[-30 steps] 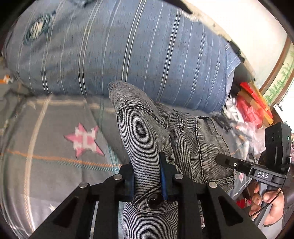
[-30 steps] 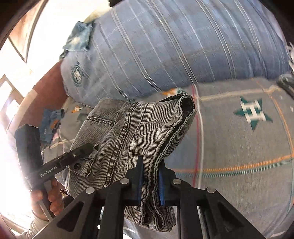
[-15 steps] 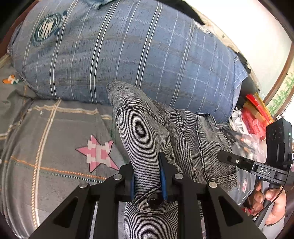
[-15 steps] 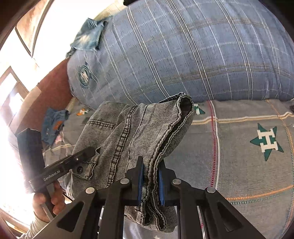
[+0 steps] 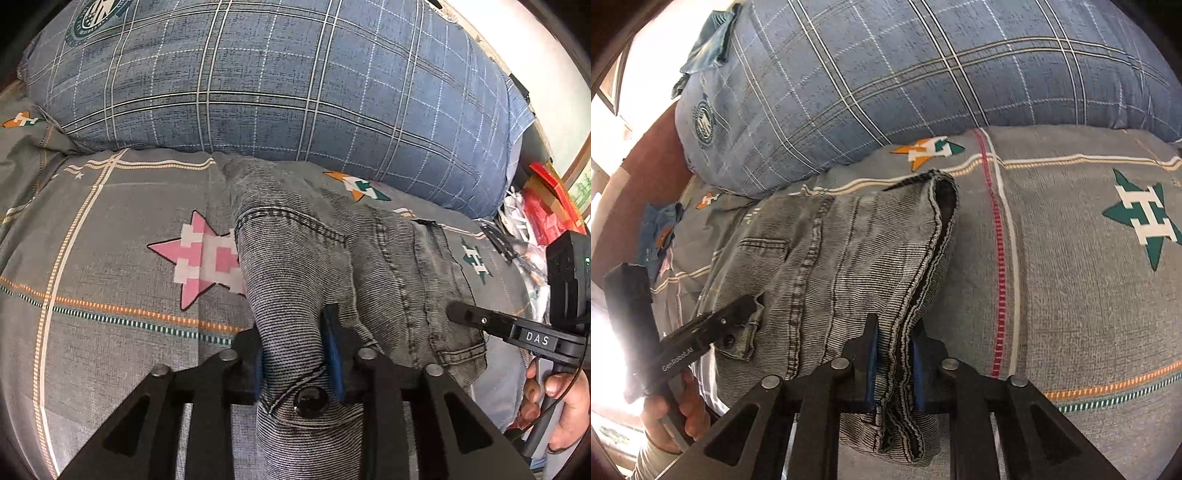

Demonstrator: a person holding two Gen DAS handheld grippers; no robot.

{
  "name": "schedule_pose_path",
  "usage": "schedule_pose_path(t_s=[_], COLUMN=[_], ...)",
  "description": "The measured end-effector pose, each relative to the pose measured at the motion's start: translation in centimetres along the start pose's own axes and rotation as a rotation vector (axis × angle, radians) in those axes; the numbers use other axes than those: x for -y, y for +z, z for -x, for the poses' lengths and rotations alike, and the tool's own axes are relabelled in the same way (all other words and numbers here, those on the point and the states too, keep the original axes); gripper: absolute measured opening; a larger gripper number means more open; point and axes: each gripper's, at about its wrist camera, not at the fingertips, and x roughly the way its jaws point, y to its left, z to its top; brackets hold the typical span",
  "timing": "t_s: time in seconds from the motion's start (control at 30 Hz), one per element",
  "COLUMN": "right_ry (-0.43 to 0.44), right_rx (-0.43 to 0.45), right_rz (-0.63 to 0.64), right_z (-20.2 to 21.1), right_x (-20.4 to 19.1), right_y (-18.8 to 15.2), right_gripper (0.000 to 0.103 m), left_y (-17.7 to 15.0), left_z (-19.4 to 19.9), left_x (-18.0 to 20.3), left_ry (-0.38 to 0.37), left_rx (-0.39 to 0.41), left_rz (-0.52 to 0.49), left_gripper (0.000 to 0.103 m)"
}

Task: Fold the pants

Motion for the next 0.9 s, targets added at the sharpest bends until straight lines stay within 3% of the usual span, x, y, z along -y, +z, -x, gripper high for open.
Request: schedule_pose_path(t_s=[0.13,0.2,0.23,0.3,0.37,0.4,0.5,0.6,0.63,0.7,0.77,0.8,0.87,0.9], right_ry=[-0.098,-0.168,-0.187,-0.188,-0.162,-0.151,-0.158,-0.195,-0.19,-0.189,-0.188,-0.193,-0.21,-0.213], right_rx=[0.019,0.066,0.086,0.127,0.155,0.162,0.121,0.004,0.02,0.028,0.087,0.136,0.227,0.258], right_rz=[0.043,0.058,0.065,0.096,0.125,0.141,0.164,0.144,0.146,0.122,0.131,0.146,0.166,0.168], right_z=[1.1,2.6,3.3,4.6,5.3,5.3,3.1,-1.1,-1.2,0.1,2.7,4.3,7.6,8.8], right_x=[-0.9,-1.5,-1.9,-3.2,-4.7,-5.3,-6.0,-4.5,-4.3,-4.6,-5.3,-5.7,-6.5,-6.7], right_y=[-0.3,-0.3,-0.4,-0.6,-1.0,-1.4,-2.7,-4.2,-4.4,-4.3,-4.7,-5.2,-6.6,-7.5], right_gripper=[0.03,0.031,0.032,0.043,0.062,0.063,0.063,0.065,0.066,0.067,0.069,0.071,0.088,0.093], left_y=[-0.3,-0.4,-0.5,-0.6,-0.8,-1.0,-1.8,-3.4,-4.0,-4.3,-3.9,-3.8,-4.2,-4.5], left_z=[0.5,1.5,2.2,3.6,4.6,5.0,5.0,2.0,0.5,0.7,2.0,3.5,6.4,7.5], left_x=[0.0,0.0,-0.1,0.0,0.2,0.4,0.6,1.1,1.1,0.7,0.7,1.1,2.0,2.5], left_ry=[0.059,0.088,0.114,0.139,0.149,0.155,0.161,0.186,0.219,0.223,0.228,0.231,0.237,0.255], left_rx=[0.003,0.037,0.061,0.101,0.116,0.124,0.137,0.059,0.008,0.039,0.011,0.033,0.134,0.162], left_rz=[-0.011,-0.018,-0.019,-0.022,-0.023,-0.024,-0.026,-0.057,-0.072,-0.054,-0.026,-0.024,-0.049,-0.056], left_gripper=[0.05,0.065,0.067,0.069,0.07,0.07,0.076,0.08,0.08,0.082,0.082,0.082,0.083,0.087])
